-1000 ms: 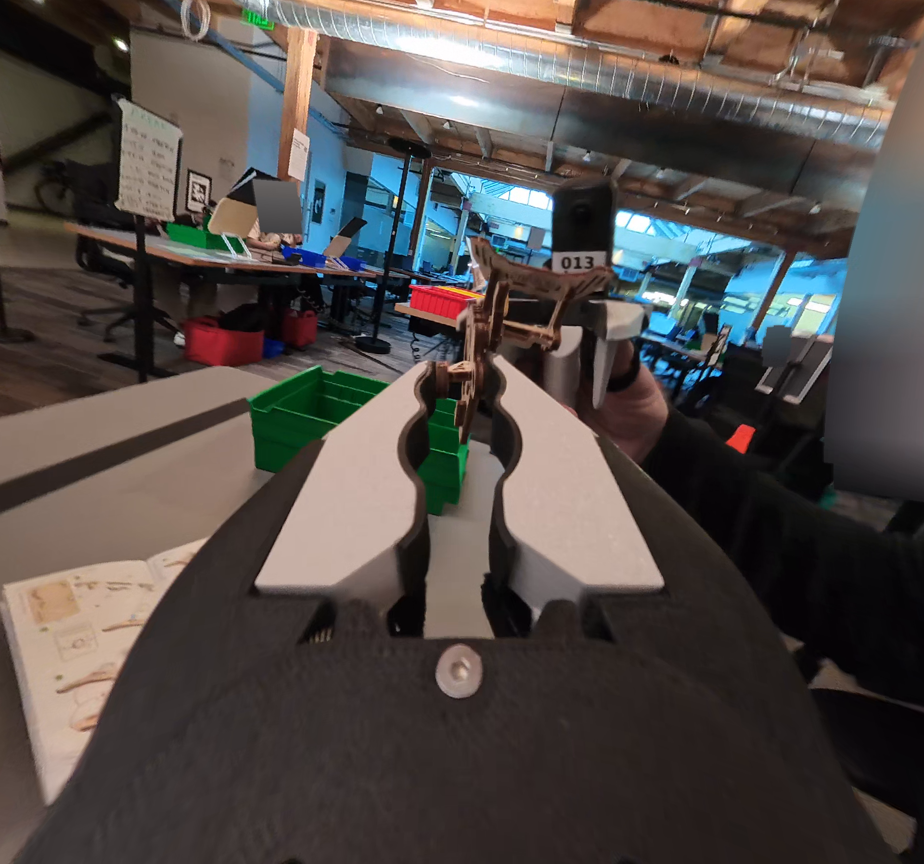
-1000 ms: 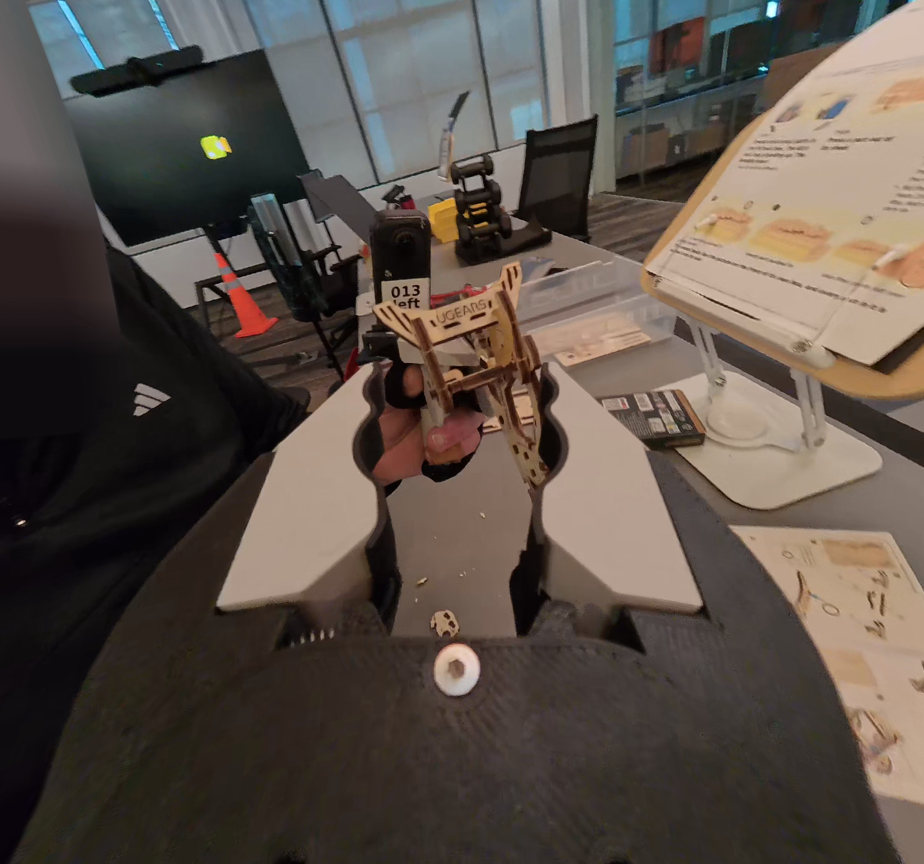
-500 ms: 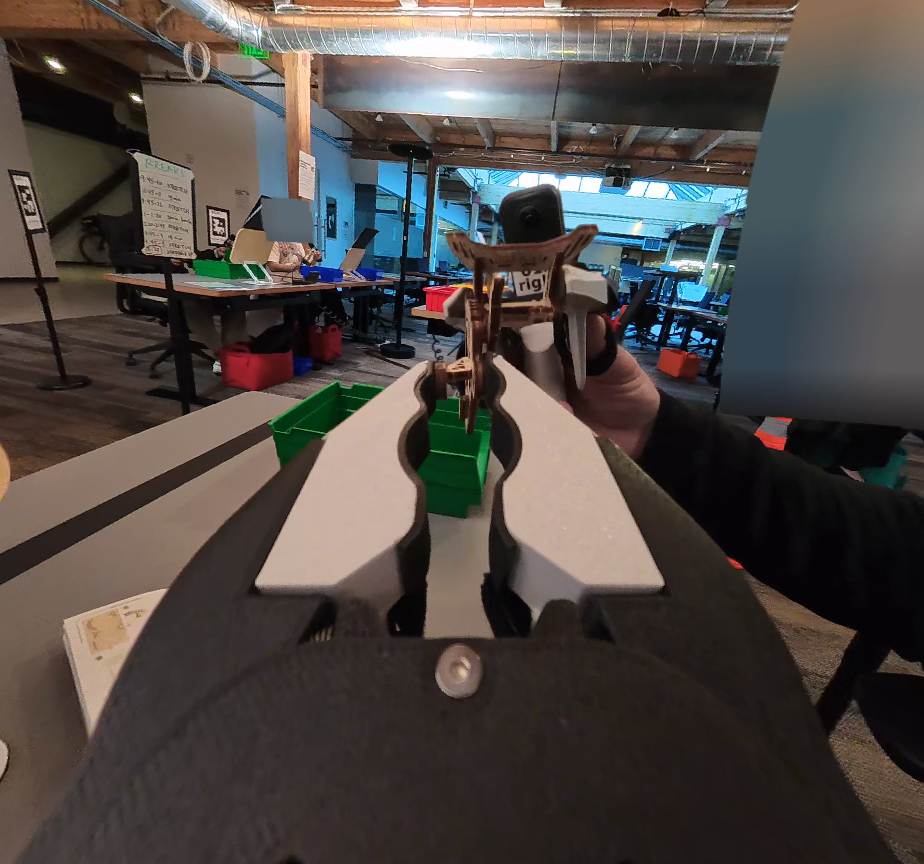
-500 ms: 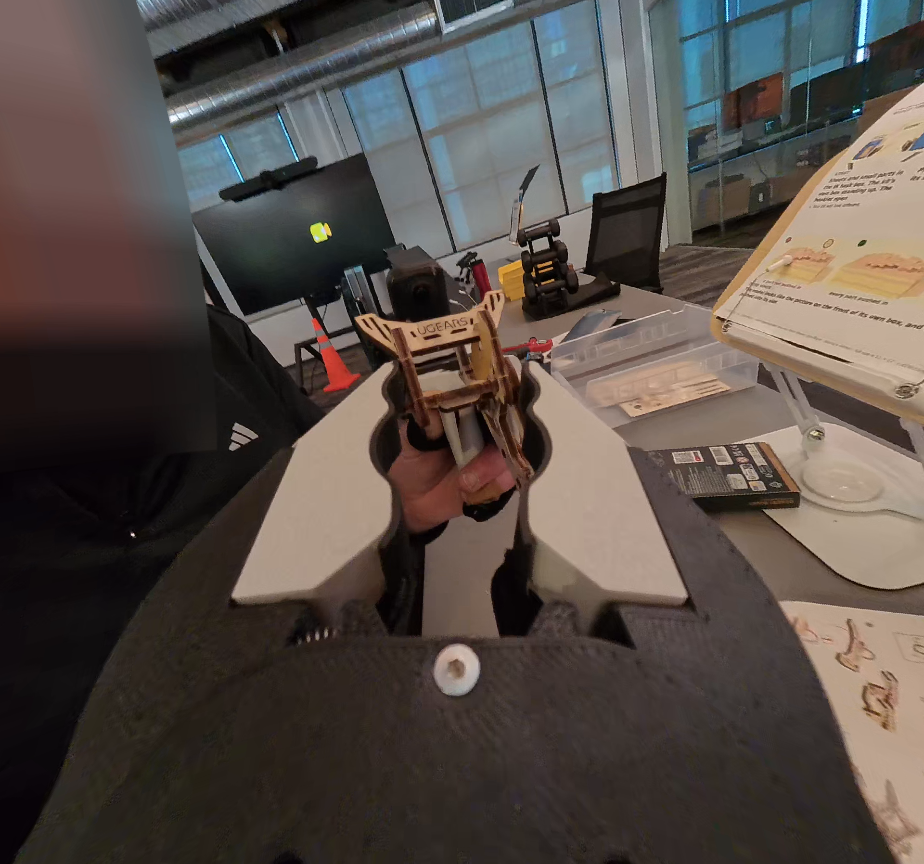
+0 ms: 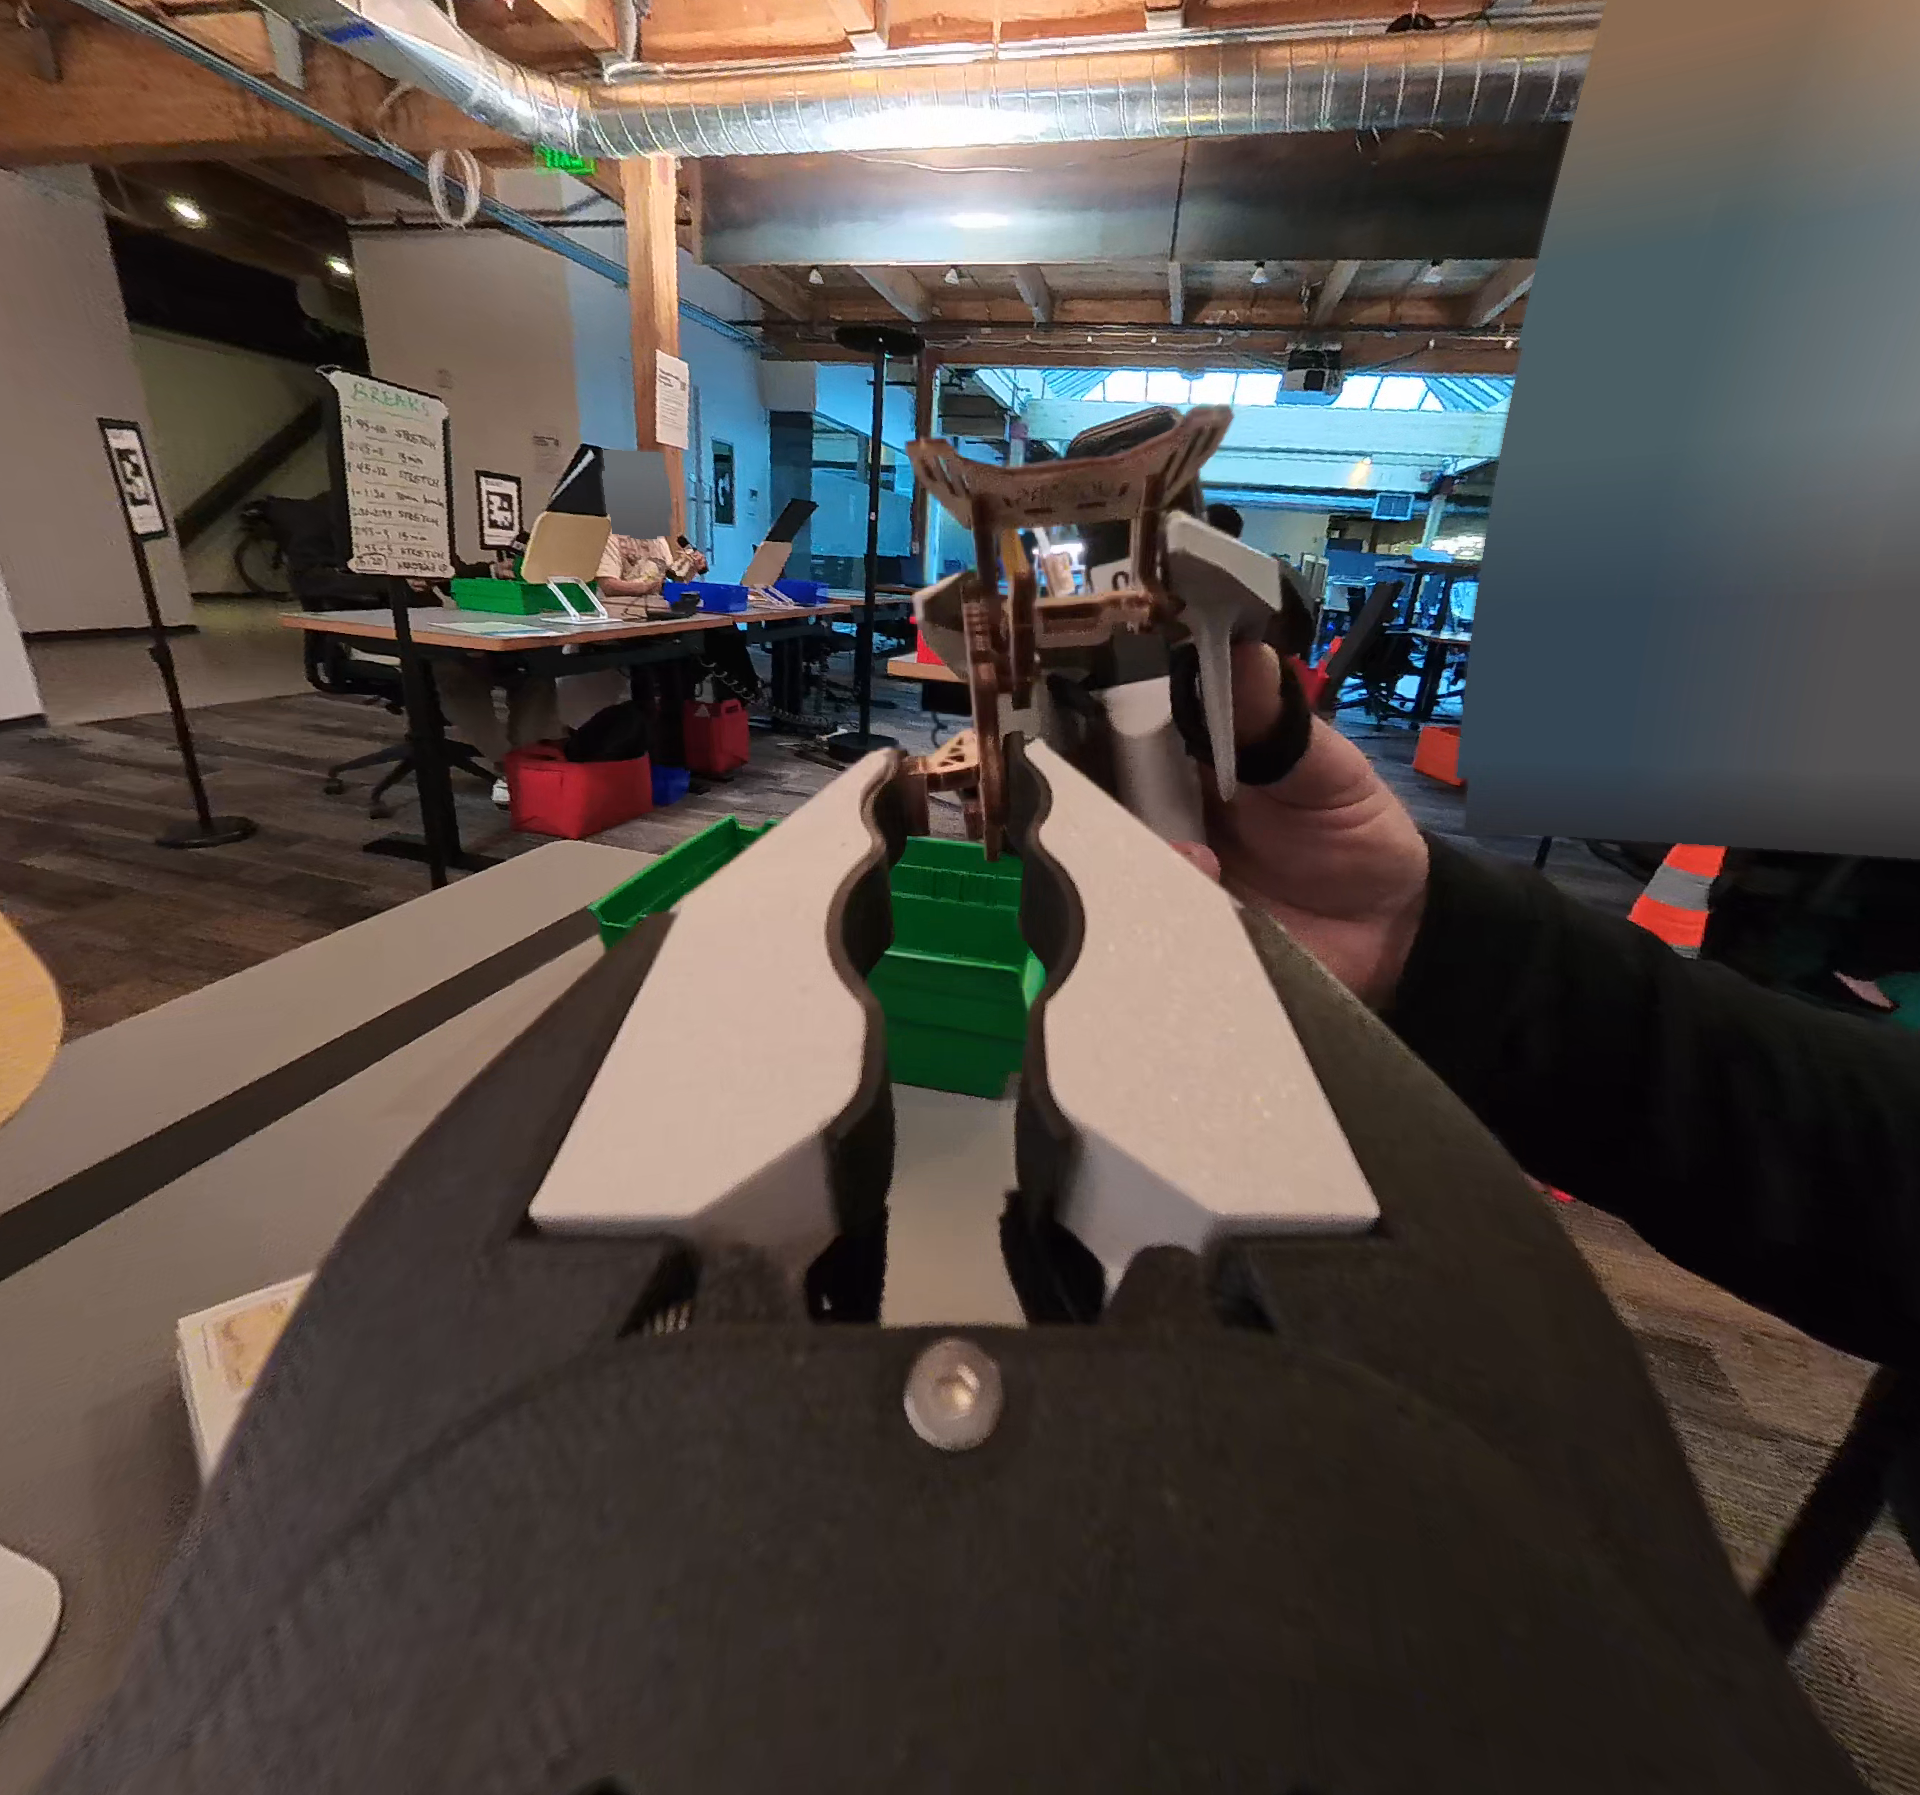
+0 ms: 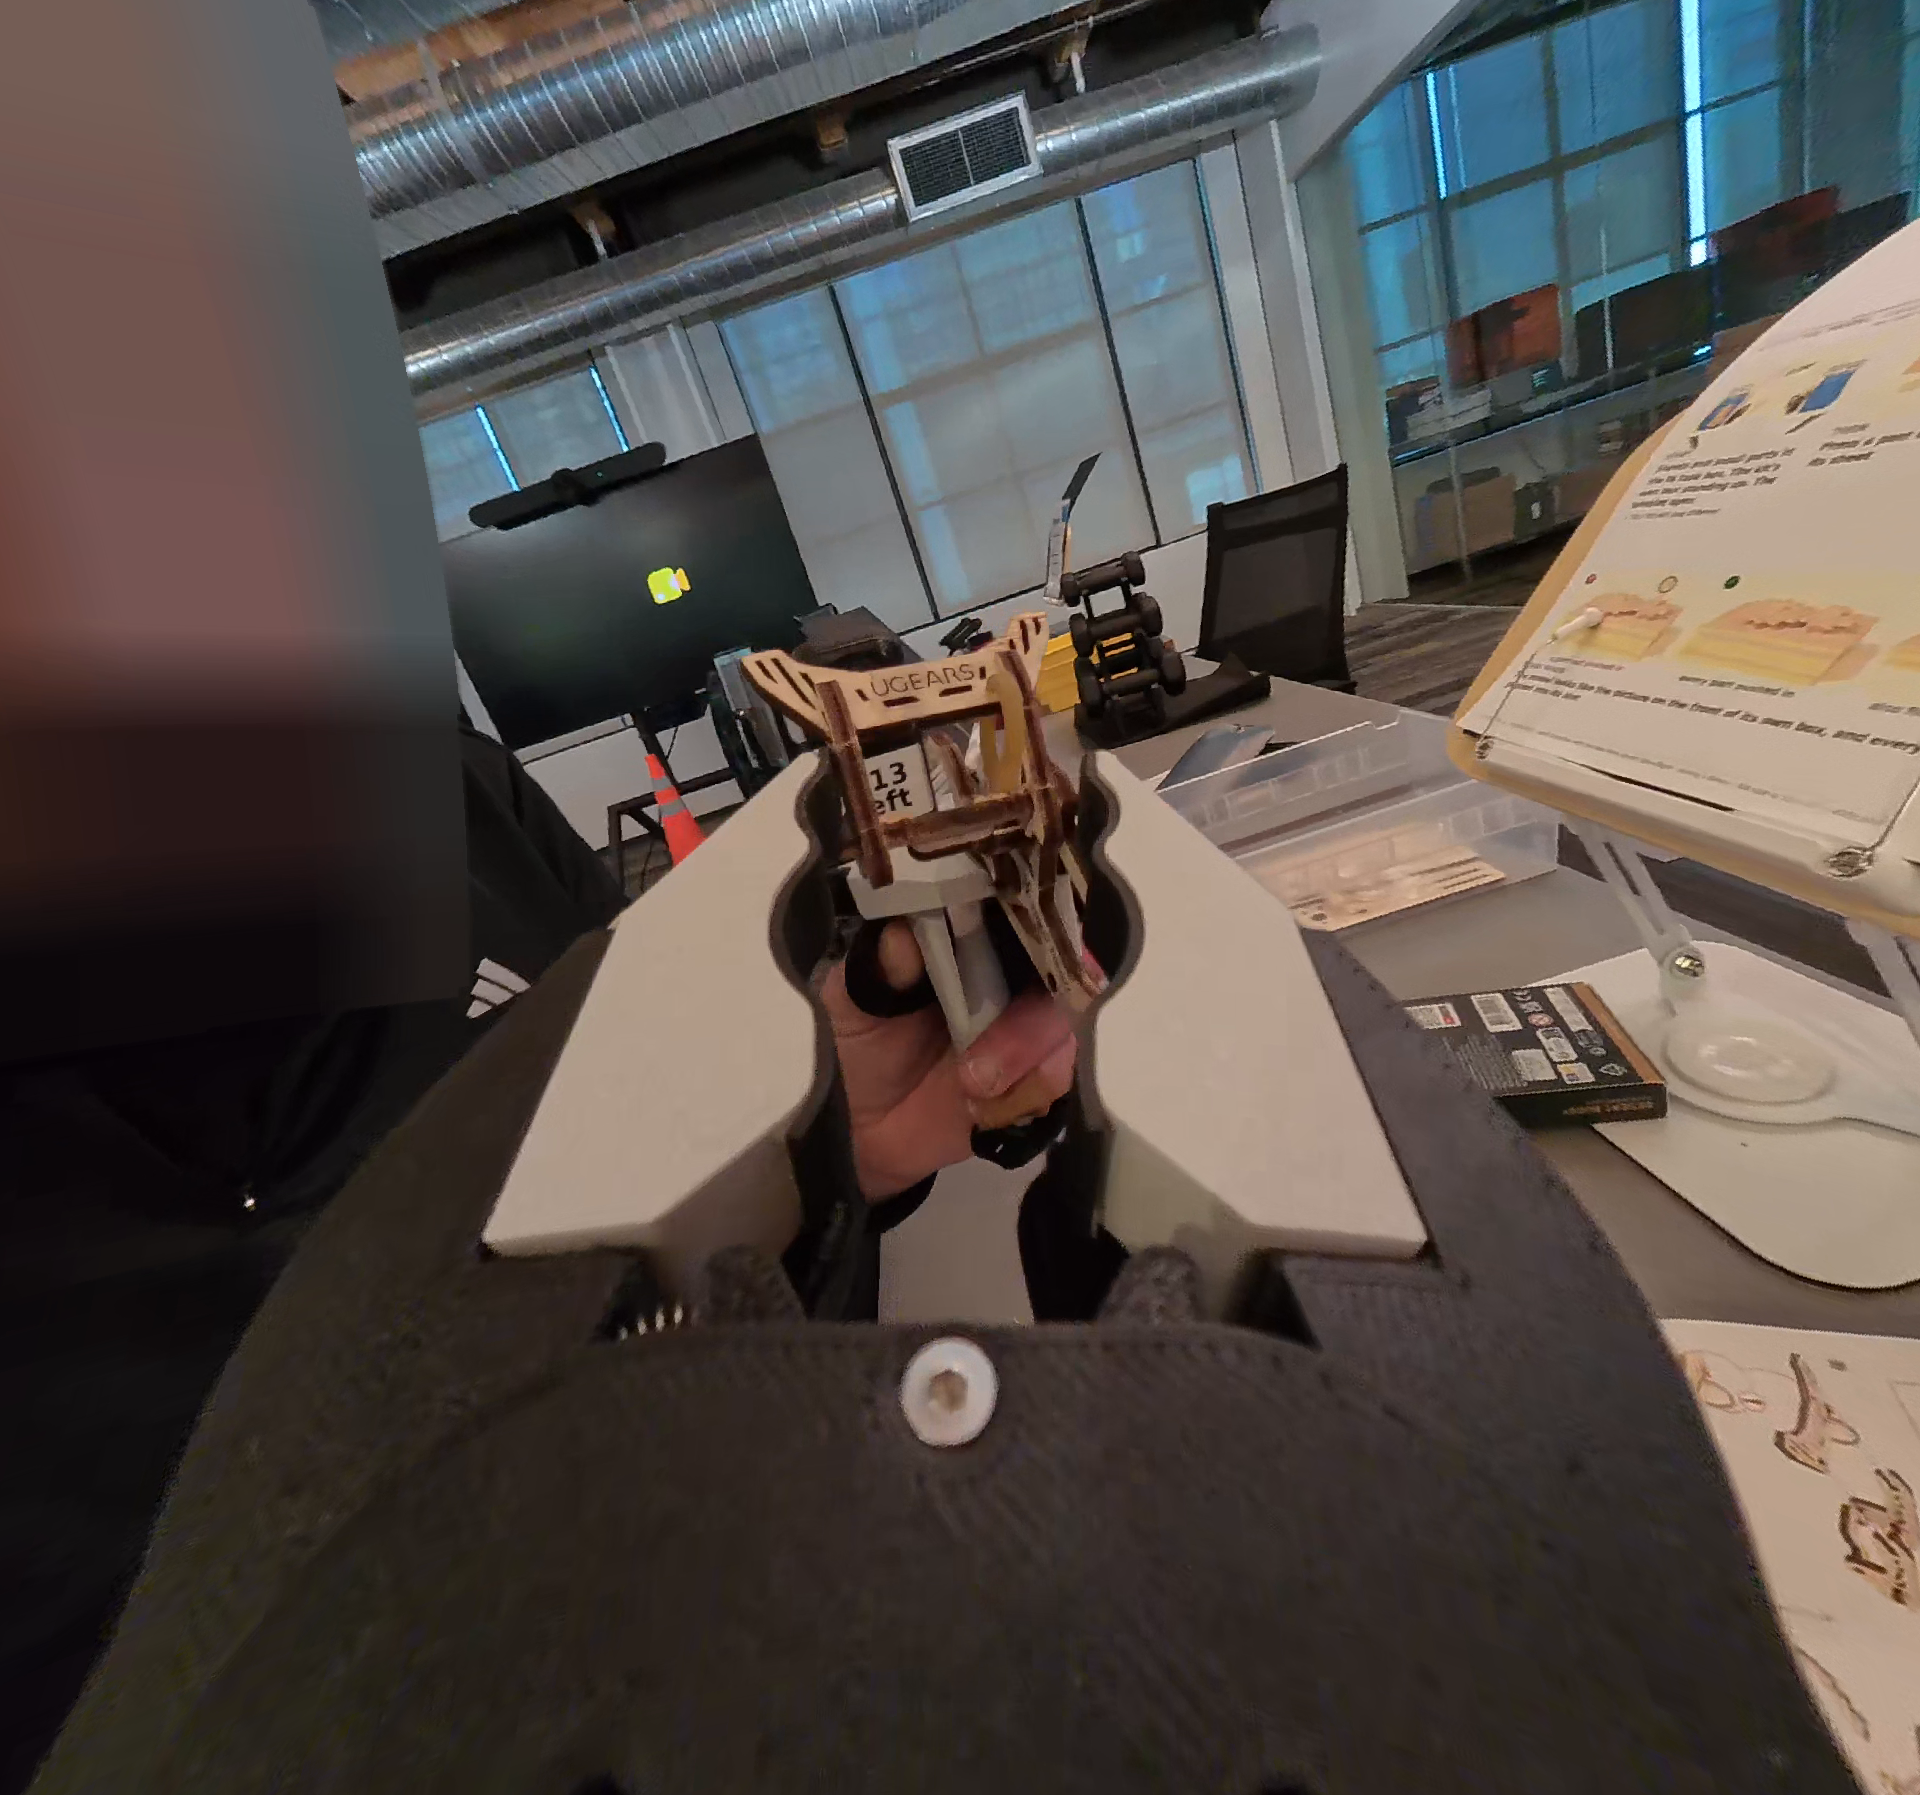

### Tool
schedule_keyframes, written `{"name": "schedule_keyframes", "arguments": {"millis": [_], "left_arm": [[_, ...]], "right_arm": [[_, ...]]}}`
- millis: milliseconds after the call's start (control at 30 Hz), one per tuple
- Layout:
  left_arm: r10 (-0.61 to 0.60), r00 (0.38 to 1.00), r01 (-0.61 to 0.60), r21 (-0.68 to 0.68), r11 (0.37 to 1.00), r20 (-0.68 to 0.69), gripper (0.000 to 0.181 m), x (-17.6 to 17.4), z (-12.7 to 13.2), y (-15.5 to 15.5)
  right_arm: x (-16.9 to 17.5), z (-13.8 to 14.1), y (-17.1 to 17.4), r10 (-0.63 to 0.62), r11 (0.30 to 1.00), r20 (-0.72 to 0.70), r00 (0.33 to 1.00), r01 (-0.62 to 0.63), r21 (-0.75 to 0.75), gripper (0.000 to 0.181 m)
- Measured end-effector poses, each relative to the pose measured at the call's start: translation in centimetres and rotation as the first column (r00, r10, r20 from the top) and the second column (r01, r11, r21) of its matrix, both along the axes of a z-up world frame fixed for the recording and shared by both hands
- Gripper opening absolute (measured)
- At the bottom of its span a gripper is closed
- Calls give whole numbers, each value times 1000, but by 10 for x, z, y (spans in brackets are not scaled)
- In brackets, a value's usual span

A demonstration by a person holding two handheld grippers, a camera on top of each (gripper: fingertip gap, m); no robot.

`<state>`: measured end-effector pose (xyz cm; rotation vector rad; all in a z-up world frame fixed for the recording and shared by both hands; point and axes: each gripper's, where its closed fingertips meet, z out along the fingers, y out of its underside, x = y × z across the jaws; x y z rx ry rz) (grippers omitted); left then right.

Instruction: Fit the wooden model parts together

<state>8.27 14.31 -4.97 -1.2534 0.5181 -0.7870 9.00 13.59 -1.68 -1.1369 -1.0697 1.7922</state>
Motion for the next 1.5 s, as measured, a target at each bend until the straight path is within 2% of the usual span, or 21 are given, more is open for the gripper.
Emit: {"name": "schedule_keyframes", "arguments": {"millis": [333,633,1200,1367,1500], "left_arm": [[3,1000,-3,11,1000,22,16,3,0,2],[-63,990,70,-50,996,129,16,0,2,6],[-148,942,196,-137,971,302,16,-7,-2,17],[-186,916,250,-145,957,356,15,-9,2,15],[-204,905,276,-152,949,372,15,-7,2,14]], "right_arm": [[2,2,2,-27,1000,-38,999,27,-6,42],[2,3,5,-12,1000,-19,1000,12,-26,45],[-1,2,11,-89,996,38,995,89,5,57],[6,1,17,-152,986,91,984,146,75,62],[7,-8,18,-229,950,222,948,168,264,60]]}}
